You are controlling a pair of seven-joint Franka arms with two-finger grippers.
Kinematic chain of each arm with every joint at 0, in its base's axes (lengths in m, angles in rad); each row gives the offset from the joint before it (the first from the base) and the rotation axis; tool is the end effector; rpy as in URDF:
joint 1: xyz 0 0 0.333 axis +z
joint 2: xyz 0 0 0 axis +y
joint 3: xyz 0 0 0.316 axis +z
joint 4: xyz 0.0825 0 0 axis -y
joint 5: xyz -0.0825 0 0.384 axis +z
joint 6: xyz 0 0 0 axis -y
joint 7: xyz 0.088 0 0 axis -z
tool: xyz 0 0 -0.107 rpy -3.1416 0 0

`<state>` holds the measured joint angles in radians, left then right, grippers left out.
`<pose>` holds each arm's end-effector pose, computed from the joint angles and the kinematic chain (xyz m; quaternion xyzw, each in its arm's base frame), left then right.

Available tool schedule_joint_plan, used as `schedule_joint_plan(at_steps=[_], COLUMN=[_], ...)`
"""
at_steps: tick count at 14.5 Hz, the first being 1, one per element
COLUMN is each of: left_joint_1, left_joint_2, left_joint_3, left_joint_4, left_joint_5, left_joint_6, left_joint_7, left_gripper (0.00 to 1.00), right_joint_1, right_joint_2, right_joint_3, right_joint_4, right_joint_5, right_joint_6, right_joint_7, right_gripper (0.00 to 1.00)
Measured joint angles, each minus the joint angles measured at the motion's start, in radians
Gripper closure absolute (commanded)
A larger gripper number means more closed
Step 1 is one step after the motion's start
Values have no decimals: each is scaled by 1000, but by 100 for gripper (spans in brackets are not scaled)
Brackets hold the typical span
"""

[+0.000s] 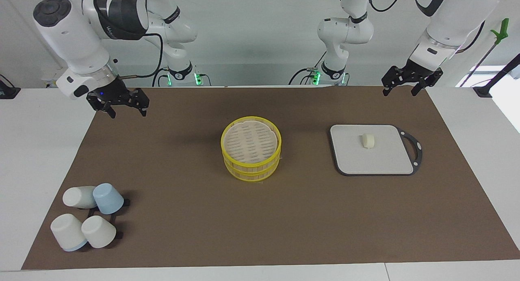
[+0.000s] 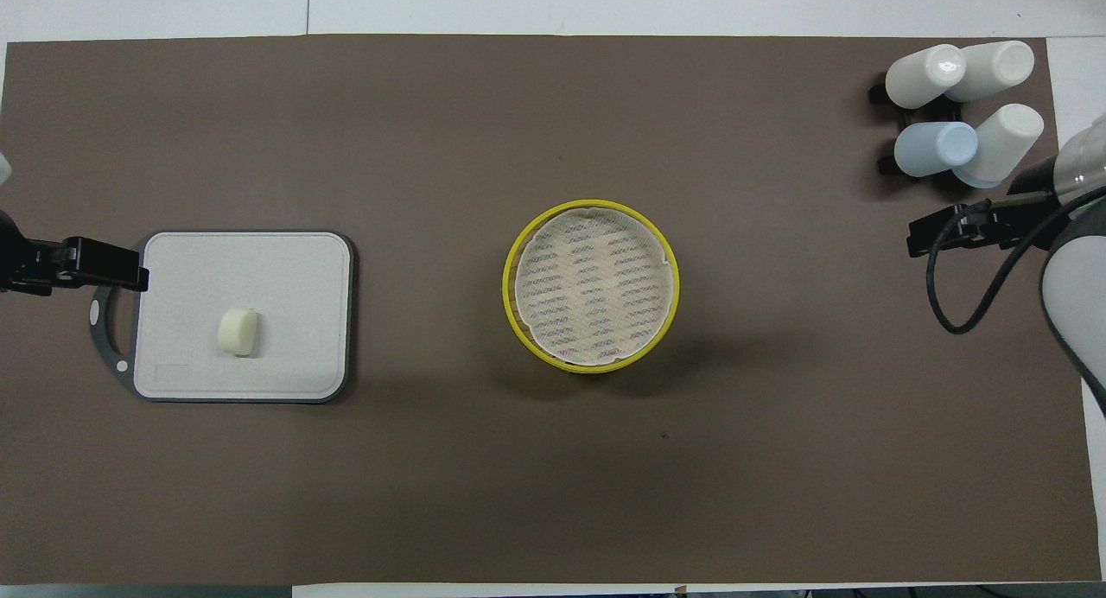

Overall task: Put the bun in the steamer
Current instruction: 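Reach the right gripper to the steamer lid while the left gripper grasps the bun, then lift the lid off with the right gripper while the left gripper lifts the bun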

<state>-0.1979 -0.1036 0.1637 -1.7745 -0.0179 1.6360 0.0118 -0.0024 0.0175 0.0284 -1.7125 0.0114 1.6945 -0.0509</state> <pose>0.5240 -0.0159 0.5888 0.9994 -0.0228 -0.0183 0.0171 0.5642 0.0156 0.5580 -0.9991 -0.0376 0.0177 0.0061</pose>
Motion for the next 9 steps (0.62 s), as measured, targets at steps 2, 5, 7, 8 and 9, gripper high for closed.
schedule_joint_plan(at_steps=[2,5,7,8,9], left_joint_1=[17,38,36,36,36], left_joint_2=[-35,-53,-47,-40,-30], left_joint_3=[5,8,4,1,-1], left_joint_4=[-146,-352,-468,-517,-558], left_joint_5=[1,1,1,1,1], left_joint_6=[120,309,444,505,559], left_joint_7=[40,107,137,150,168], left_gripper=[0,0,0,0,0], right_joint_1=[59,187,294,353,409], right_joint_2=[8,72,148,196,246], right_joint_3=[2,5,8,10,10], right_joint_4=[-14,-10,42,90,145], right_joint_5=[3,6,7,6,6], right_joint_6=[61,154,181,184,185], right_joint_7=[70,274,453,537,615], right_gripper=[1,2,2,2,2])
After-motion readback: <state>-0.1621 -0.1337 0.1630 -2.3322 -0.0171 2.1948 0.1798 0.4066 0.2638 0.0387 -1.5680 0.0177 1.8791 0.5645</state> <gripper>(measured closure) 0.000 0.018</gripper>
